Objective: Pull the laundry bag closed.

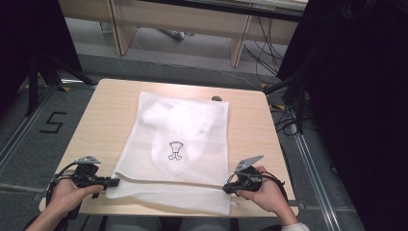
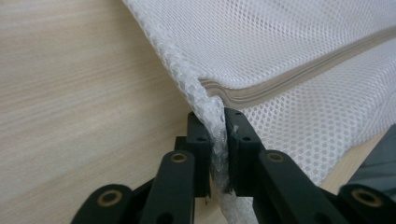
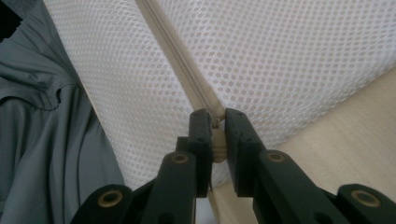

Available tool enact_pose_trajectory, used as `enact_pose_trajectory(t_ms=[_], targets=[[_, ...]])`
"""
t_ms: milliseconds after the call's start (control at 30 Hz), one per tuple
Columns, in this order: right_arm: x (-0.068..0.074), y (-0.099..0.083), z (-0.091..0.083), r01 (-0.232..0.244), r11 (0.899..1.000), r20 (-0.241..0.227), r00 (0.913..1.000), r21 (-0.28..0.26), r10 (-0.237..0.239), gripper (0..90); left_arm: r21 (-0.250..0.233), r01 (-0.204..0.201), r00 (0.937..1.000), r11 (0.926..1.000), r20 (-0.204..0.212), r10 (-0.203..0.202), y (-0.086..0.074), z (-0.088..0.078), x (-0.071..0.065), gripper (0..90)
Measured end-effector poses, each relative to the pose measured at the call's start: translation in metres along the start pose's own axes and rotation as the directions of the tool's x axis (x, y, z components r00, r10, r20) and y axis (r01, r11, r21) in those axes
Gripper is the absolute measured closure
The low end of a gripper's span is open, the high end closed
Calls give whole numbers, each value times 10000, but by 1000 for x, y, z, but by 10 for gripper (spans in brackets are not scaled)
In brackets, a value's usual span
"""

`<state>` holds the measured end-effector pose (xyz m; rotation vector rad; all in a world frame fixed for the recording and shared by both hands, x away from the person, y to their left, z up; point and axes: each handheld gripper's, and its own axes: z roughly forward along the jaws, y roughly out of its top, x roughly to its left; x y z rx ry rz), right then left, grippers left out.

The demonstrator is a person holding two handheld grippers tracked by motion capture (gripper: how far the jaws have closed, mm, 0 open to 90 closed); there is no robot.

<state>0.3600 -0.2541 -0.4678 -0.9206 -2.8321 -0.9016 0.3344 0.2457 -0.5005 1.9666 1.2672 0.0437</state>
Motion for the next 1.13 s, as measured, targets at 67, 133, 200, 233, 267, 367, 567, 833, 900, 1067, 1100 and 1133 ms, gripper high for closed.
enact_pose_trajectory(t_ms=[67, 133, 200, 233, 267, 367, 567, 833, 900, 1067, 1100, 1133], targets=[[-1, -2, 2, -164, 9999, -114, 9998, -42, 164, 811, 74, -31, 10000, 10000, 63, 30, 0, 0, 1, 754], [-2, -3, 3, -241, 9997, -153, 9996, -83, 239, 786, 62, -297, 9995, 9995, -106, 298, -1, 0, 2, 684], [-1, -4, 0, -767, 9969, -333, 9965, -184, 761, 728, 232, -500, 9986, 9985, -146, 503, 0, -3, 4, 549], [-1, -4, 0, -767, 9969, -333, 9965, -184, 761, 728, -30, -397, 9991, 9992, -161, 397, 0, -3, 3, 549], [-5, -5, -2, -798, 9957, -334, 9964, -481, 782, 694, -415, -167, 9997, 9990, -163, 160, 0, -4, 1, 487], [-11, -10, -6, -1364, 9849, 74, 9904, -1063, 1380, 665, -970, -465, 9985, 9942, -343, 433, -1, -12, 3, 413], [-29, -21, -22, -2822, 9133, 1240, 9361, -2937, 3291, 620, -1866, -917, 9951, 9781, -524, 833, 1, -15, 3, 296], [-45, -31, -26, -3863, 8646, 2417, 8493, -3213, 4693, 594, -2039, -914, 9950, 9747, -589, 809, 2, -15, 2, 283], [-45, -31, -25, -3866, 8596, 2359, 8487, -3341, 4734, 594, -2020, -898, 9953, 9753, -529, 806, 2, -15, 2, 284], [-44, -30, -26, -3883, 8658, 2708, 8377, -3155, 4743, 590, -2080, -931, 9949, 9737, -585, 826, 3, -15, 2, 286], [-43, -30, -27, -3933, 8641, 2466, 8451, -3141, 4743, 588, -2108, -919, 9948, 9732, -629, 804, 3, -15, 2, 287], [-44, -31, -26, -3762, 8686, 2574, 8482, -3224, 4629, 581, -2086, -1017, 9937, 9727, -680, 893, 3, -16, 2, 289]])
